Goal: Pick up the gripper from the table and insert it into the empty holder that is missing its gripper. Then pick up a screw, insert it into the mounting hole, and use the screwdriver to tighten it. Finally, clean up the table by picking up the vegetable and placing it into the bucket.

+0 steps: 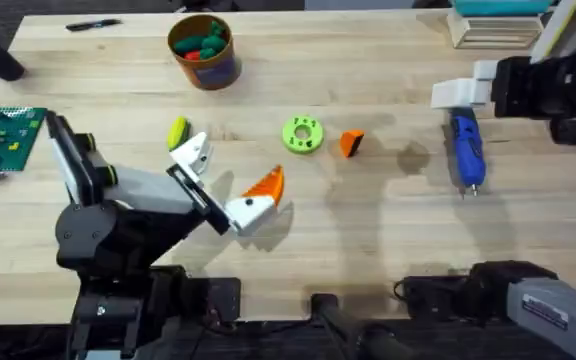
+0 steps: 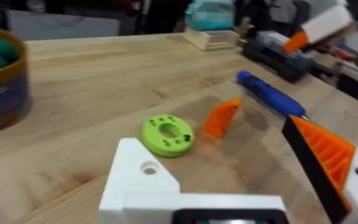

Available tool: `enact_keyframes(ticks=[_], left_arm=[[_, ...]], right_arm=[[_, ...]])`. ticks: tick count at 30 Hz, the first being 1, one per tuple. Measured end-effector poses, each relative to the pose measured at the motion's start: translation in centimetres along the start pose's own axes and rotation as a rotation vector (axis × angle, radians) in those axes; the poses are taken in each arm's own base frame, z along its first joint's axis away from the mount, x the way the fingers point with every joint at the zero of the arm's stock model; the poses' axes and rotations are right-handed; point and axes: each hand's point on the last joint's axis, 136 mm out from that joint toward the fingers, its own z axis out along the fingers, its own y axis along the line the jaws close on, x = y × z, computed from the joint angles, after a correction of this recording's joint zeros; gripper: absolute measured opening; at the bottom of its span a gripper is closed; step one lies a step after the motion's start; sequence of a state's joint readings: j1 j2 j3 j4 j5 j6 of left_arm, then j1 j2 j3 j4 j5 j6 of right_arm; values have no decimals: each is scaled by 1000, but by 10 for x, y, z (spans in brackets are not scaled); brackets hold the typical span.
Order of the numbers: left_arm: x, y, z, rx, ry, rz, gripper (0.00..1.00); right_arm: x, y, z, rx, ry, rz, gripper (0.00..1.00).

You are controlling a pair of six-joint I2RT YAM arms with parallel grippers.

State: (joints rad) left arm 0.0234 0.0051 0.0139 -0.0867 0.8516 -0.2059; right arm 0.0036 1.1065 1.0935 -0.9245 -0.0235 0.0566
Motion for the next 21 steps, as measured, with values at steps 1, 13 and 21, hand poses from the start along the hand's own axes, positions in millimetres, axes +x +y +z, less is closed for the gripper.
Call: enact_keyframes(ticks=[1,13,21], left_arm=[[1,-4,0,20,5,12,986],[5,-17,0,96,21,89,985],[5,-17,0,99,21,93,985]], right_arm=[[0,0,0,0,0,0,994],[0,0,0,0,0,0,994],[0,0,0,0,0,0,993]])
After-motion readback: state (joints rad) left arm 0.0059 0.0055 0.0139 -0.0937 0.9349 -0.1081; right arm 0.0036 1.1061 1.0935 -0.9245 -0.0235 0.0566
